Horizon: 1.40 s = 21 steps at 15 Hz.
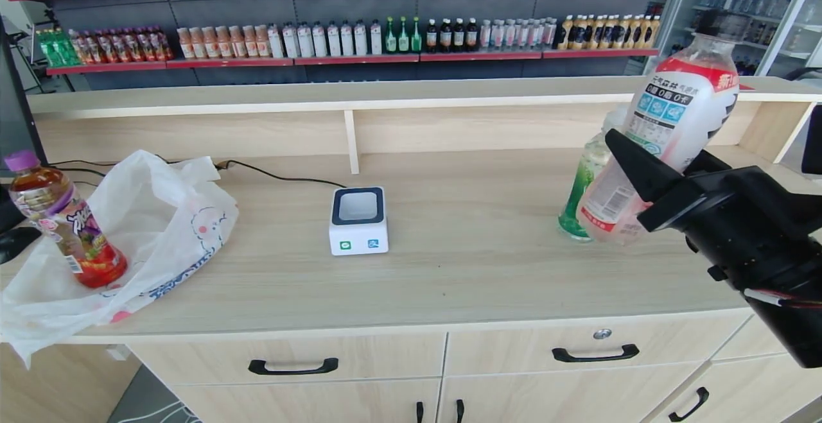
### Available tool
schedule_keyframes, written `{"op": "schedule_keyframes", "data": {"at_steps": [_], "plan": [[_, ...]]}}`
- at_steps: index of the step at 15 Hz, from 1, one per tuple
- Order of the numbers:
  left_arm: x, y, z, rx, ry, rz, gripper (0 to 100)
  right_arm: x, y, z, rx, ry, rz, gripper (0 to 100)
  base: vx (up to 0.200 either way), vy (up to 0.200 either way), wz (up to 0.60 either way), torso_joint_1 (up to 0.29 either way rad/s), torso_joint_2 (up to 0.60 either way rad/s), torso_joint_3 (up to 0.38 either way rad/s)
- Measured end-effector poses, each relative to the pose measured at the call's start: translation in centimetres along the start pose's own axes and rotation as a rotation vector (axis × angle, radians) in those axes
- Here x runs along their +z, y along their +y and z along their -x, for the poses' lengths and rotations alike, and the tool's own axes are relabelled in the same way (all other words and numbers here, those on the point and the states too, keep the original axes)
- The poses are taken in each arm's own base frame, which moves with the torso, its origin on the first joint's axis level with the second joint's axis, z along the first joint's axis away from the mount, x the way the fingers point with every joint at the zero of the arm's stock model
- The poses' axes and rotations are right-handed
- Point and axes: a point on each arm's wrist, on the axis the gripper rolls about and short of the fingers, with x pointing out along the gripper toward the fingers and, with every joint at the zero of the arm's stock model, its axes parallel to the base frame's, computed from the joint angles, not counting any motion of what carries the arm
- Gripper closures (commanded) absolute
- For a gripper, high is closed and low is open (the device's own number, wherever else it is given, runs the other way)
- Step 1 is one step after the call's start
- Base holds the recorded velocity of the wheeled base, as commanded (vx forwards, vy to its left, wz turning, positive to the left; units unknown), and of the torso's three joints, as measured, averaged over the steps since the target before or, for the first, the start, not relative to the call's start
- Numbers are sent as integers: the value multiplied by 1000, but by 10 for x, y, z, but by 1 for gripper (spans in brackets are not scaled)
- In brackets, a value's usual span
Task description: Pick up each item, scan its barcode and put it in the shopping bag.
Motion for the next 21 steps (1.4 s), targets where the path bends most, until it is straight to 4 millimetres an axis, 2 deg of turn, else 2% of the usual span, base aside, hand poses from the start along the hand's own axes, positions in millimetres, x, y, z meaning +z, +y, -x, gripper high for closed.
{"op": "schedule_keyframes", "data": {"at_steps": [2,6,21], "plan": [[0,0,0,0,0,3,0,3,-2,-2,-10,-15,4,100,-200,0,0,0,0,2],[0,0,0,0,0,4,0,7,-4,-5,-16,-40,6,100,0,0,0,0,0,0],[0,0,0,3,-3,29,0,9,-4,-4,-16,-43,6,100,0,200,0,1,3,2]]}}
